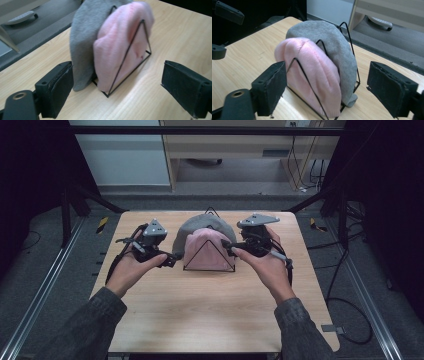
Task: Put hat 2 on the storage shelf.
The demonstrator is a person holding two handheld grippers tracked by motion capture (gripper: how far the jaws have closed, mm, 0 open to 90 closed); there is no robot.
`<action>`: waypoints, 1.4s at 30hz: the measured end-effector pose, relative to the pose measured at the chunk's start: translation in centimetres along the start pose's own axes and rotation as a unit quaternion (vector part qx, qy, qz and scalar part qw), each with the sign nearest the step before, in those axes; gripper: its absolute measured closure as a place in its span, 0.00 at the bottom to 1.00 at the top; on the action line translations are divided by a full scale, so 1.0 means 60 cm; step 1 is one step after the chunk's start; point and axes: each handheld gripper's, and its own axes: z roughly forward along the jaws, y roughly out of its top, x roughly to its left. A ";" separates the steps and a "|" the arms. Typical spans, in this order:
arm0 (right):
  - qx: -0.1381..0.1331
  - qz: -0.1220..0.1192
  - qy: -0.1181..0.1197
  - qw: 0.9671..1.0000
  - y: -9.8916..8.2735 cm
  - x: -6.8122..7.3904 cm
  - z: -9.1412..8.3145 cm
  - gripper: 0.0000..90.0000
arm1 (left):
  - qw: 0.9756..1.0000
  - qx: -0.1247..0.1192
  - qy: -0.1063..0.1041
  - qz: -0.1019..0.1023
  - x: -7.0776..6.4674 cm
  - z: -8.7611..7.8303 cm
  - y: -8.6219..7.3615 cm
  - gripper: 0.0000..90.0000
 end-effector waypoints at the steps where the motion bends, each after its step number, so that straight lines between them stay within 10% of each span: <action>1: -0.003 -0.003 0.000 1.000 -0.002 0.001 -0.004 0.16 | 1.000 0.000 0.000 0.000 0.000 0.000 0.000 0.11; 19: 0.012 -0.002 -0.020 1.000 -0.064 -0.015 -0.037 0.07 | 0.999 0.030 -0.028 0.023 -0.013 -0.019 -0.059 0.05; 42: 0.103 0.045 -0.019 0.993 -0.264 -0.039 -0.010 0.10 | 0.993 0.110 -0.035 -0.001 -0.003 0.035 -0.220 0.05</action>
